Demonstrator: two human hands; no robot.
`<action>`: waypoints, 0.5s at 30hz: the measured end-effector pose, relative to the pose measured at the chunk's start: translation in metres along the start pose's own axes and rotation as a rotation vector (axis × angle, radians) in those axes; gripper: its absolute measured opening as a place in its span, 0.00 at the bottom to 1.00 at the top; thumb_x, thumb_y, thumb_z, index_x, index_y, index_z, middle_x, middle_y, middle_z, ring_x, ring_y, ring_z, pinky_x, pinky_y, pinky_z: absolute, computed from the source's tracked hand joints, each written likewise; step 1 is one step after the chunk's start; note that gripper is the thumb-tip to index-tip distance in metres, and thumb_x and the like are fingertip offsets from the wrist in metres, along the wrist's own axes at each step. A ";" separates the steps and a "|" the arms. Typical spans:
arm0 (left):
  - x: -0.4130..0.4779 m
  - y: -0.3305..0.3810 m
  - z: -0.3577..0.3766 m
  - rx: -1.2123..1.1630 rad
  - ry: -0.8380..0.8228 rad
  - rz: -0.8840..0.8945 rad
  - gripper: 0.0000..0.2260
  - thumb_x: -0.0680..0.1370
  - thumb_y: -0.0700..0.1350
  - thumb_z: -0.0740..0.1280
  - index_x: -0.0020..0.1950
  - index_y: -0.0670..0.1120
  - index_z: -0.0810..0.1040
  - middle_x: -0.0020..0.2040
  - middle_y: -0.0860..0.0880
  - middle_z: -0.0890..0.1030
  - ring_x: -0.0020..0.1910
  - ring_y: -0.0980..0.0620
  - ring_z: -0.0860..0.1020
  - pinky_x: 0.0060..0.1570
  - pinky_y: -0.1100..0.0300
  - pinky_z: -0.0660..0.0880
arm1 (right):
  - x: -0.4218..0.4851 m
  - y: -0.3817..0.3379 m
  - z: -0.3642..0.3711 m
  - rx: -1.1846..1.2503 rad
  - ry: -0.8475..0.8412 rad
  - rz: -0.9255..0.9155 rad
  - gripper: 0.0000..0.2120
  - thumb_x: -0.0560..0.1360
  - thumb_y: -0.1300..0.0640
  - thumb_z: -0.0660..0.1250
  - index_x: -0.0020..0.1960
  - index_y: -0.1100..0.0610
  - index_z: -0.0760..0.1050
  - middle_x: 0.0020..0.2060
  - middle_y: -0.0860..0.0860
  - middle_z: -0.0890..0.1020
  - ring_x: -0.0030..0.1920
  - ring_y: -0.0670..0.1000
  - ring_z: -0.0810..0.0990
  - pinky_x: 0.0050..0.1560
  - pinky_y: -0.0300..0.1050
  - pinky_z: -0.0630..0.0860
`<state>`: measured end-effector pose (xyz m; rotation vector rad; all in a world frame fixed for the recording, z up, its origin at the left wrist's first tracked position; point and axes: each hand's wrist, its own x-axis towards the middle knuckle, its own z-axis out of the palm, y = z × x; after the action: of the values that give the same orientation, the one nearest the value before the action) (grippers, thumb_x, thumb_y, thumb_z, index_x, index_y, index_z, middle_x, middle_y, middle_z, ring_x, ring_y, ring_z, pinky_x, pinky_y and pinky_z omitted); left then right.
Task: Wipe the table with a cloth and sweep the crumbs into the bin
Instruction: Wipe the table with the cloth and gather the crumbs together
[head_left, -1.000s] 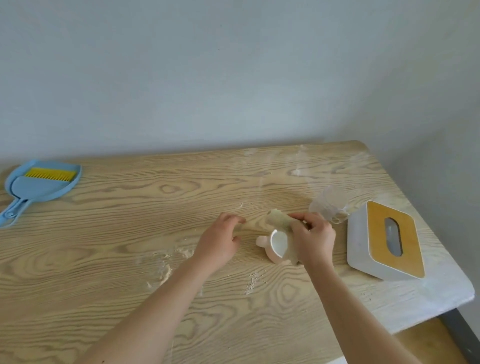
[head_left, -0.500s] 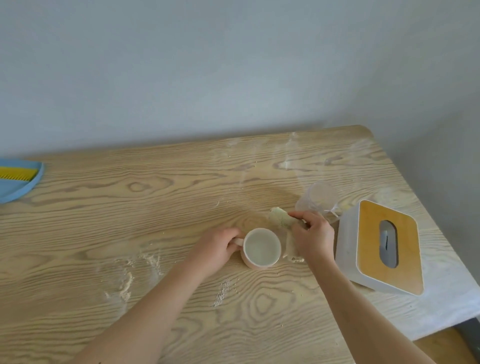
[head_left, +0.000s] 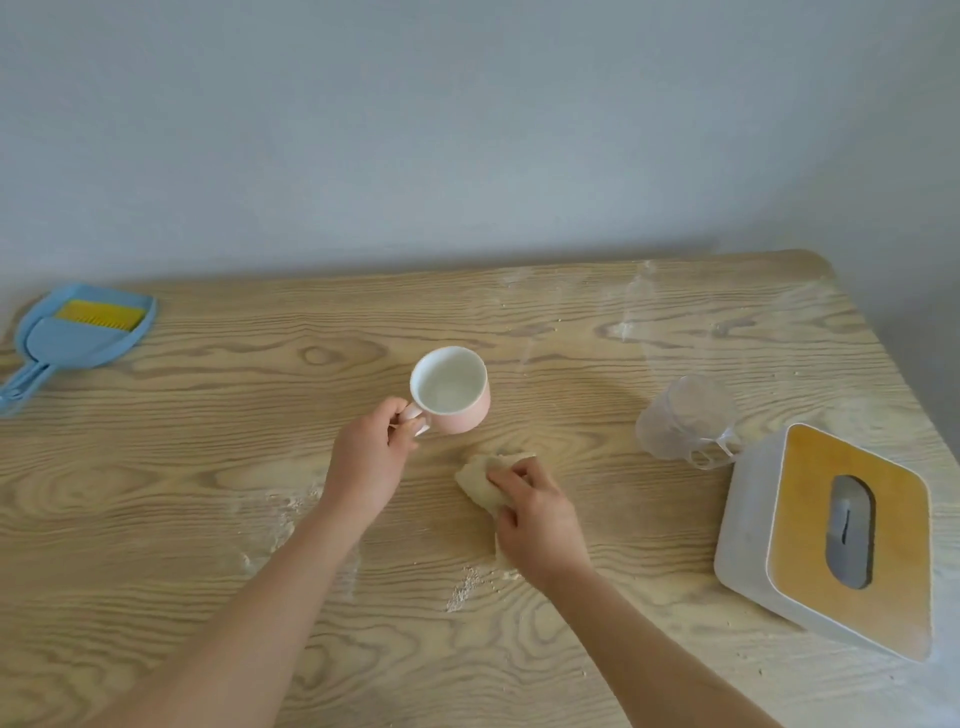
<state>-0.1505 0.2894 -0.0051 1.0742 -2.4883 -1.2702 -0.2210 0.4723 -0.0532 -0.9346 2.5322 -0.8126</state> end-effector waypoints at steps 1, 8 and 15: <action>0.000 0.002 -0.001 0.005 0.013 -0.004 0.05 0.79 0.47 0.63 0.47 0.48 0.76 0.39 0.52 0.82 0.40 0.59 0.81 0.37 0.57 0.72 | 0.000 -0.008 0.003 0.034 -0.055 -0.035 0.19 0.67 0.63 0.63 0.56 0.52 0.79 0.50 0.49 0.75 0.45 0.52 0.77 0.41 0.47 0.77; 0.023 0.012 -0.013 -0.009 0.109 -0.014 0.05 0.78 0.48 0.64 0.46 0.48 0.76 0.39 0.52 0.82 0.40 0.57 0.82 0.42 0.52 0.76 | 0.085 -0.018 -0.054 0.114 0.193 0.089 0.16 0.70 0.65 0.64 0.55 0.56 0.81 0.46 0.51 0.77 0.43 0.52 0.78 0.43 0.39 0.70; 0.063 0.039 -0.002 0.005 0.152 0.026 0.06 0.78 0.48 0.64 0.43 0.47 0.74 0.37 0.49 0.80 0.40 0.46 0.80 0.40 0.50 0.73 | 0.164 0.002 -0.102 0.083 0.383 0.205 0.17 0.73 0.66 0.61 0.60 0.58 0.77 0.54 0.54 0.75 0.47 0.49 0.72 0.45 0.33 0.63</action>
<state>-0.2170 0.2618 0.0143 1.0926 -2.3857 -1.1313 -0.3899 0.4039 0.0097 -0.5191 2.8258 -1.1096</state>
